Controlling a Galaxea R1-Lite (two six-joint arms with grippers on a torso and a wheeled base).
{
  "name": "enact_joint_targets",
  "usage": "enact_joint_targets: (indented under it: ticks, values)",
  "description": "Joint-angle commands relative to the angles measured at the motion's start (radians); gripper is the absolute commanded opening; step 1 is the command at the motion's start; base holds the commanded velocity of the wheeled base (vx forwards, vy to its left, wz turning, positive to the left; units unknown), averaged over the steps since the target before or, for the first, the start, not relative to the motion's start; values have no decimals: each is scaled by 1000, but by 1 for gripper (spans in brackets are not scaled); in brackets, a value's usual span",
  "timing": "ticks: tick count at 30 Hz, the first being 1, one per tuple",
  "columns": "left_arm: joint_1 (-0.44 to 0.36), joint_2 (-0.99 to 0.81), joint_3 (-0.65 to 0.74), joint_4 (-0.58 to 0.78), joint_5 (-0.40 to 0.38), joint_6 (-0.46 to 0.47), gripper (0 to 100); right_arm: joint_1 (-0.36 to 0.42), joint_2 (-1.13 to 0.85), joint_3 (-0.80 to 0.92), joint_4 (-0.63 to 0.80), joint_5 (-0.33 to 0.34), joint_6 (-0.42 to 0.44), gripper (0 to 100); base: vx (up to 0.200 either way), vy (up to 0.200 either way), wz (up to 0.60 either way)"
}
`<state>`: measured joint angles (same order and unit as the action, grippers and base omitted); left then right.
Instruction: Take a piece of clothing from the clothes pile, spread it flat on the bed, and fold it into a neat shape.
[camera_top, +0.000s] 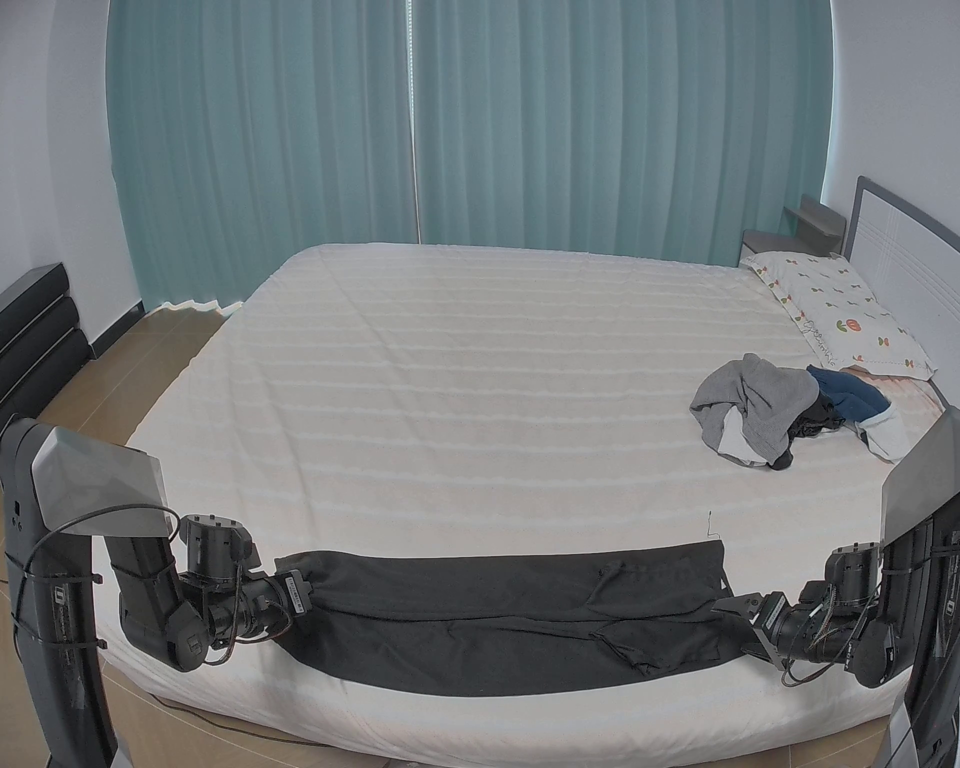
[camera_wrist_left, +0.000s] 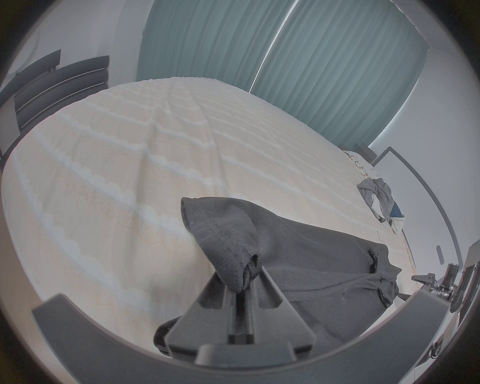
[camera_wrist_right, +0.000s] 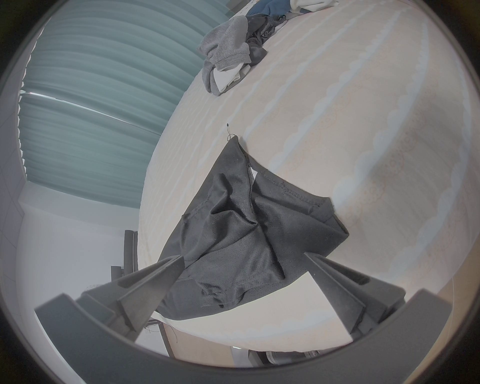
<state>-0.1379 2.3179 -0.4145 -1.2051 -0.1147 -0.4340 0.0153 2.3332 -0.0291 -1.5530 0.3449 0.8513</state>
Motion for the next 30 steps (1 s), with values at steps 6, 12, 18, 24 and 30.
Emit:
enact_joint_targets:
  ticks: [6, 12, 18, 24, 30]
  values:
    - [0, -3, -1, -1, 0, -15, 0, 2, 2, 0, -15, 0, 0, 100, -33, 0, 0]
    - [-2, -3, 0, -1, 0, -17, 0, 2, 2, 0, -15, 0, 0, 100, -200, 0, 0]
    - [0, 0, -1, -1, -2, -17, 0, 2, 2, 0, -15, 0, 0, 100, -33, 0, 0]
    - [0, -2, -3, -1, -5, -18, 0, 2, 3, 0, -15, 0, 0, 100, 0, 0, 0]
    - [-3, -6, -26, -1, -3, -61, 0, 2, 3, 0, -15, 0, 0, 100, 0, 0, 0]
